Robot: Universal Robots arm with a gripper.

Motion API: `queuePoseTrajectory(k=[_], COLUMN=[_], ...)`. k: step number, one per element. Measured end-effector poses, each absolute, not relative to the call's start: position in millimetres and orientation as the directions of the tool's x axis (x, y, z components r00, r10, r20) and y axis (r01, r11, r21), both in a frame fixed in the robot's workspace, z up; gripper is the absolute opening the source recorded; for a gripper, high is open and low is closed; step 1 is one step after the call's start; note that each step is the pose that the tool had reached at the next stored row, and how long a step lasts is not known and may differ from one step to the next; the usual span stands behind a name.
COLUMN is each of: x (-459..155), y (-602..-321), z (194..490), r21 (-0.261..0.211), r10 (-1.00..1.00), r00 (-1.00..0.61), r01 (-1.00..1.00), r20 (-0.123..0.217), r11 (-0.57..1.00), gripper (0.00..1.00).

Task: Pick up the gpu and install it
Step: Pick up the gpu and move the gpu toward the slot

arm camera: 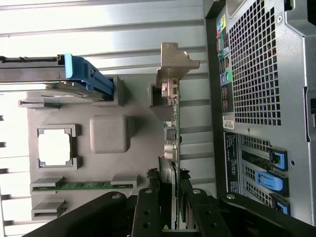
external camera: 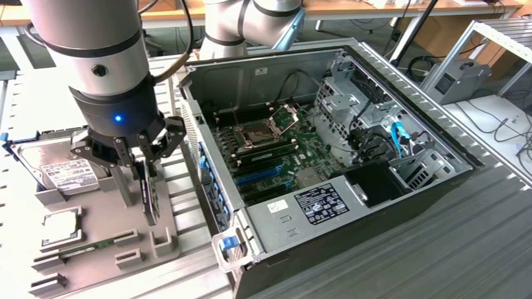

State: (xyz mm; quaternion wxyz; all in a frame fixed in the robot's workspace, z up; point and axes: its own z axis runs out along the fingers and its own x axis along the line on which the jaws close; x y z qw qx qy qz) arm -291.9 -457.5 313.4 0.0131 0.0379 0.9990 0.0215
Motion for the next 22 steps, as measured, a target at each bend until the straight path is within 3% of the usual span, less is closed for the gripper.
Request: queuePoseTrajectory(k=[22], x=[-291.8], y=[-457.6], z=[318.7], r21=[0.044], r10=[0.076], r00=[-0.997], r01=[0.075], r20=[-0.024], r11=[0.996], gripper=[0.26])
